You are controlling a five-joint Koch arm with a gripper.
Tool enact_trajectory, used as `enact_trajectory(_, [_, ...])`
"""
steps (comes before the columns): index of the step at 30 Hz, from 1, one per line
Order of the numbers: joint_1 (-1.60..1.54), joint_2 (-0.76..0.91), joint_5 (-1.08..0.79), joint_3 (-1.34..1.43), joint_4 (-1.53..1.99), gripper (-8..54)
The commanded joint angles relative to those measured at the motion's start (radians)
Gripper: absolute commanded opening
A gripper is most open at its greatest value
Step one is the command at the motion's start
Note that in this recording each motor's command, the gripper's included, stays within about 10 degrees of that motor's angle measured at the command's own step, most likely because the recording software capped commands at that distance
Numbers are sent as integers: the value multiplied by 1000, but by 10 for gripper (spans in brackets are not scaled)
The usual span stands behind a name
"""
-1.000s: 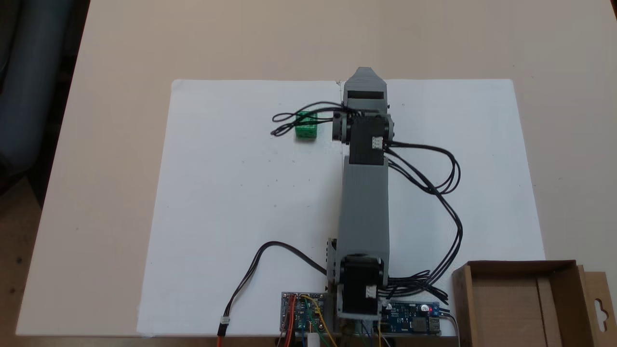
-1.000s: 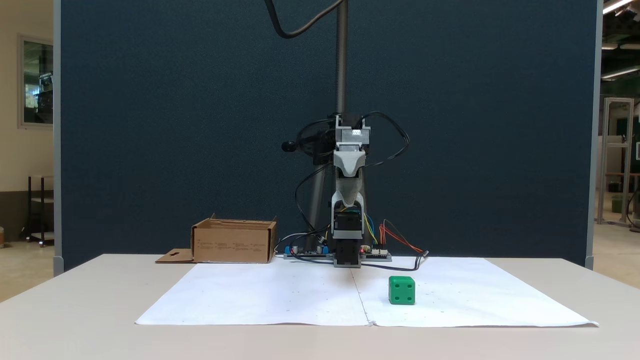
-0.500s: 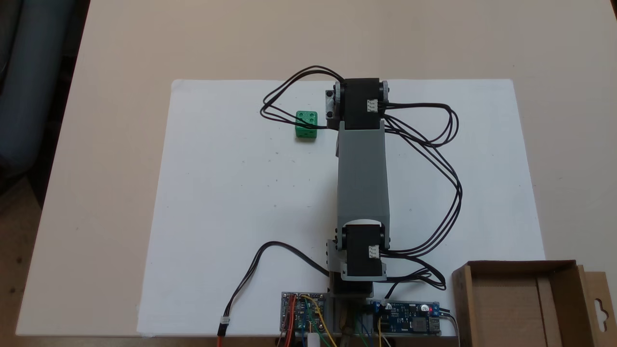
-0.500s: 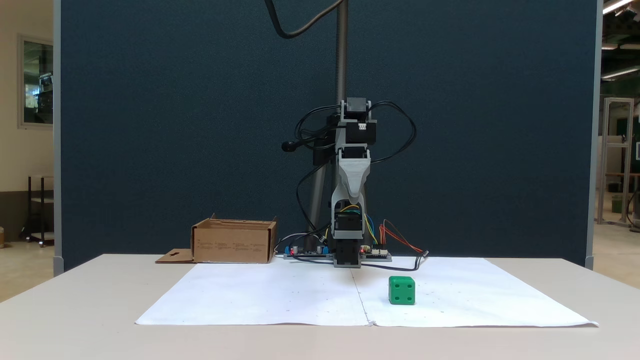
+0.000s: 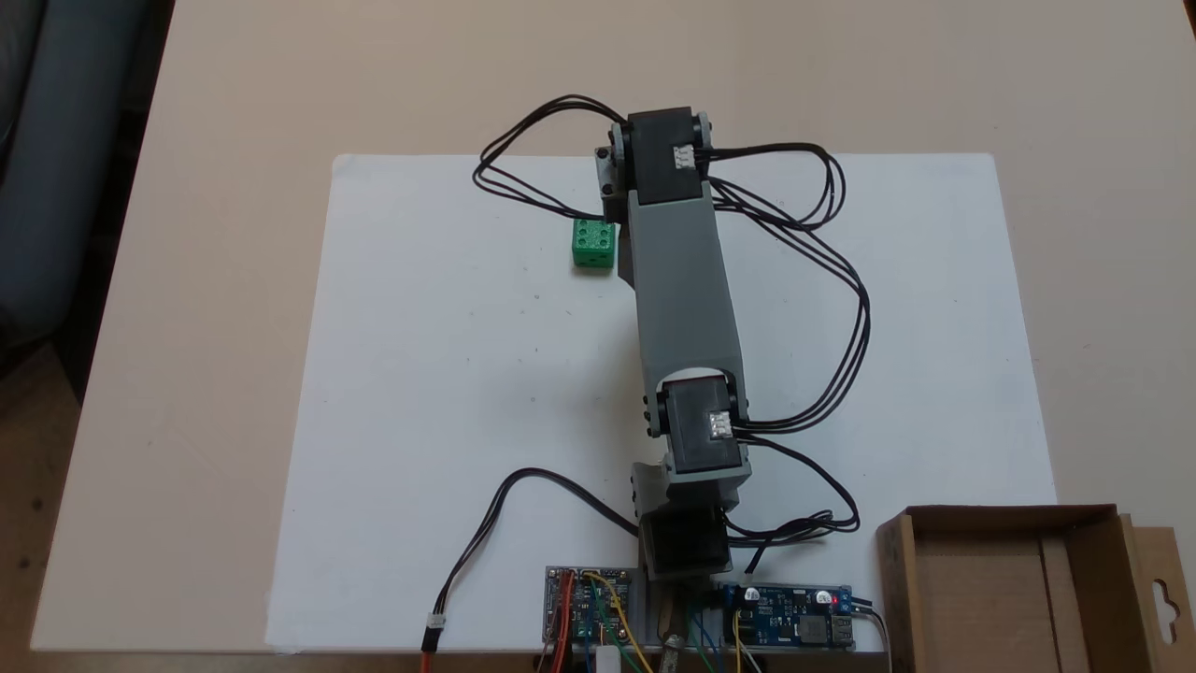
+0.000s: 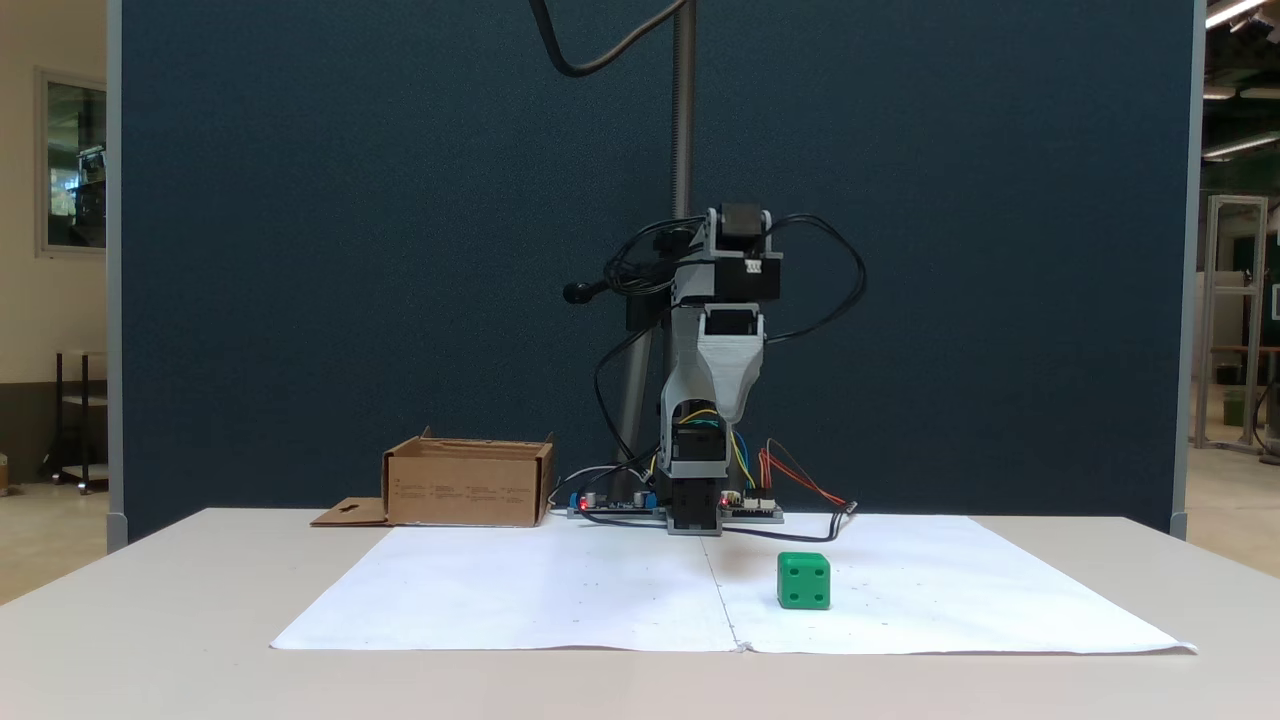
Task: Grasp a green dice and put it in the bin.
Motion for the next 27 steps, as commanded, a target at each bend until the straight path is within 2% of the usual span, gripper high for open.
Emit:
enact_trajectory(1, [-28, 8, 86, -64, 20, 435])
enact_trajectory(27, [-77, -149, 31, -262, -69, 440])
